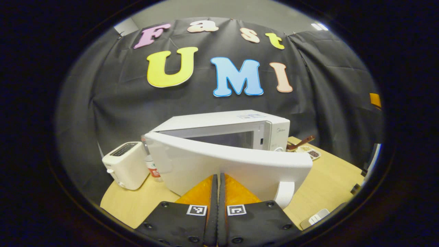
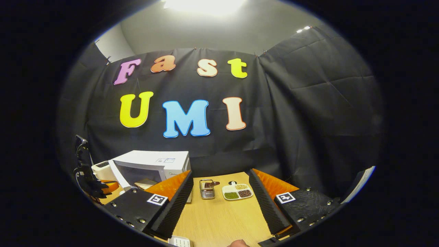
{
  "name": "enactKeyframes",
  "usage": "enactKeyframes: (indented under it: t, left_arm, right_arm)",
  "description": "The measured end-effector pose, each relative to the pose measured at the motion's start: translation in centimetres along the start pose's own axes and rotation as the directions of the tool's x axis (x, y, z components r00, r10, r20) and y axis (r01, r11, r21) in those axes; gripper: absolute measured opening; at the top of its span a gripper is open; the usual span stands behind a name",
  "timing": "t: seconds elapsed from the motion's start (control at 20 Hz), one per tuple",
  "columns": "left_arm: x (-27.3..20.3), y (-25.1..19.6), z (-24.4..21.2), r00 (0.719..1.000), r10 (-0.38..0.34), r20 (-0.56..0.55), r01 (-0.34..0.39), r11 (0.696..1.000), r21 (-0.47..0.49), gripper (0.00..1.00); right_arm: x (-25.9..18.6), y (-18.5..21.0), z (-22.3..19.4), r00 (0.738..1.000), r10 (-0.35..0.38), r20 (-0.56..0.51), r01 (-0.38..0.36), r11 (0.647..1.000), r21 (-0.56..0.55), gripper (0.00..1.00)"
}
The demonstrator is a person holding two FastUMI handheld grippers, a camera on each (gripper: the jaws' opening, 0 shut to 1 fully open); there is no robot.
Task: Open the microwave oven with the left hand, put the food in, and close the microwave oven.
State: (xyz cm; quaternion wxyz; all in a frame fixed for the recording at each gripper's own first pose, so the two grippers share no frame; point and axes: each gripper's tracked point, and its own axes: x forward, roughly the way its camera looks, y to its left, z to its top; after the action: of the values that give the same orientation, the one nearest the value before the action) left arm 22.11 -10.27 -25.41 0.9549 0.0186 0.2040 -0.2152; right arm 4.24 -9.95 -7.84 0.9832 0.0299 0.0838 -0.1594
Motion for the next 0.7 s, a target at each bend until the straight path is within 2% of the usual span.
enactKeyframes:
  t: [0.15, 0.2, 0.25, 0.3, 0.35, 0.7]
  left_arm:
    - [2.4, -1.2, 0.4, 0.999, -0.044, 0.004, 0.044, 0.999, 0.005, 0.08]
    - [3.2, -1.5, 0.6, 0.998, -0.056, 0.006, 0.055, 0.998, 0.009, 0.02]
    - [4.2, -1.8, 0.7, 0.998, -0.065, 0.007, 0.065, 0.998, 0.012, 0.02]
    - [5.1, -2.0, 1.0, 0.997, -0.073, 0.009, 0.073, 0.997, 0.010, 0.07]
    - [5.8, -2.1, 1.2, 0.997, -0.079, 0.012, 0.079, 0.997, 0.004, 0.08]
    - [11.0, -1.3, 2.5, 0.997, -0.071, 0.020, 0.071, 0.997, -0.025, 0.11]
  right_arm:
    - [0.1, 0.0, -0.4, 0.999, -0.032, -0.014, 0.031, 0.999, -0.016, 0.99]
    - [0.1, 0.0, -0.6, 0.999, -0.040, -0.020, 0.040, 0.999, -0.015, 0.99]
    - [0.1, 0.0, -0.8, 0.998, -0.050, -0.024, 0.049, 0.999, -0.017, 0.99]
    - [0.0, 0.0, -0.9, 0.998, -0.061, -0.031, 0.060, 0.998, -0.021, 0.99]
    - [0.0, -0.1, -1.3, 0.997, -0.069, -0.038, 0.068, 0.997, -0.023, 0.99]
    - [0.0, -0.5, -1.6, 0.991, -0.124, -0.056, 0.123, 0.992, -0.022, 0.99]
